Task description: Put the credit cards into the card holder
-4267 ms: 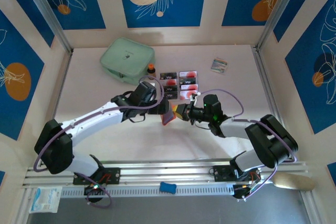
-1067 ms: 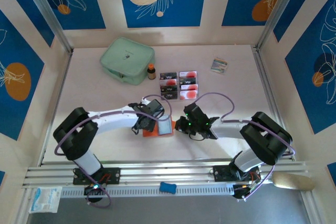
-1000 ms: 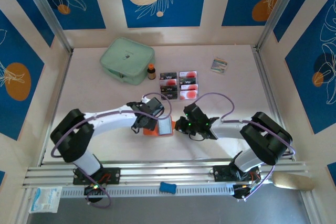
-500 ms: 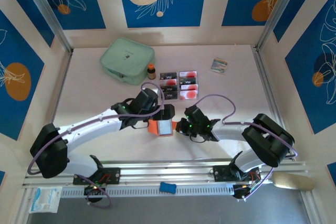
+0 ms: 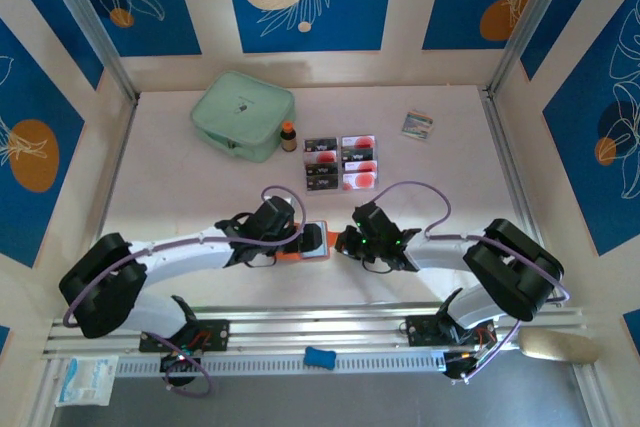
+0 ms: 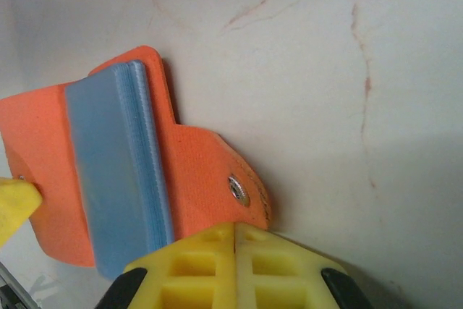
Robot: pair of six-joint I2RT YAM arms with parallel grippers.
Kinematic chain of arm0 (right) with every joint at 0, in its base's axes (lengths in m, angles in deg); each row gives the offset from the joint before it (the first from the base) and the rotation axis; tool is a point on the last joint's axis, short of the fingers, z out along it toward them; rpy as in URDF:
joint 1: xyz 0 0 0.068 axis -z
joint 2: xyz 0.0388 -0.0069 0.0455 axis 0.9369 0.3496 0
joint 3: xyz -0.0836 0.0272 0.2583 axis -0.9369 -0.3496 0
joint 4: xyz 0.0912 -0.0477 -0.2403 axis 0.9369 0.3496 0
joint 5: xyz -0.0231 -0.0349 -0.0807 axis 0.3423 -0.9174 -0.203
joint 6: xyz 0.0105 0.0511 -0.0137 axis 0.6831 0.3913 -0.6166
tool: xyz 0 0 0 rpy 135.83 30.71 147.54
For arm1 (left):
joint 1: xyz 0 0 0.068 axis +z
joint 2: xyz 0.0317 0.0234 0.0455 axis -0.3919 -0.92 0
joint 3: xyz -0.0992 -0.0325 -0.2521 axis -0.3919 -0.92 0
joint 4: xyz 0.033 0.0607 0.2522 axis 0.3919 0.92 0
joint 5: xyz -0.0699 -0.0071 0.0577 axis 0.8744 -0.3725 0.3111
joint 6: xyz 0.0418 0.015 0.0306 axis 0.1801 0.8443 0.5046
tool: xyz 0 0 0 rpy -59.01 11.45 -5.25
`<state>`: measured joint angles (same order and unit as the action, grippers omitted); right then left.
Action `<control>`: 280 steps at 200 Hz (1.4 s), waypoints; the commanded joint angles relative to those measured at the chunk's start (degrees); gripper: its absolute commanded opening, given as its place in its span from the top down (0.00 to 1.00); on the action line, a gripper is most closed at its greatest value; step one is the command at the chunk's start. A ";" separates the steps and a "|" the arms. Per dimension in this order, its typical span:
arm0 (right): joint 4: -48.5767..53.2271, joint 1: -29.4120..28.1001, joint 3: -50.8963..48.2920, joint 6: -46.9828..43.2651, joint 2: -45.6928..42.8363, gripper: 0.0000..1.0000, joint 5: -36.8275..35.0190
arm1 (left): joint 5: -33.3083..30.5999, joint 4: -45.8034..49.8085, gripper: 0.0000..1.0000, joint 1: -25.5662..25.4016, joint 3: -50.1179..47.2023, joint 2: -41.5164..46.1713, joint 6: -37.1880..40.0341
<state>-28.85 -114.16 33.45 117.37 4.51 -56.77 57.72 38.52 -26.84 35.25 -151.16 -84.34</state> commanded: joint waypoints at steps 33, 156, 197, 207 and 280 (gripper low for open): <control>2.31 -0.12 1.60 -0.50 -2.86 1.00 1.17 | -5.77 1.54 0.00 -0.26 -0.88 0.25 9.75; 5.80 2.32 14.28 -8.03 6.57 1.00 7.31 | -8.75 1.53 0.00 -0.25 -2.49 -2.15 12.49; 6.74 3.20 15.99 -9.83 10.11 1.00 8.48 | -9.41 1.69 0.00 -0.20 -2.32 -2.67 12.66; 6.74 3.57 15.71 -9.94 10.42 1.00 8.64 | -9.55 1.71 0.00 -0.27 -2.17 -2.89 12.62; 3.61 4.07 13.99 -8.79 13.55 1.00 11.24 | -9.90 1.52 0.00 -0.21 -1.18 -4.64 12.88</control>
<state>-24.07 -110.12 48.11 108.73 16.35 -48.16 48.80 38.92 -26.84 33.24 -154.87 -72.82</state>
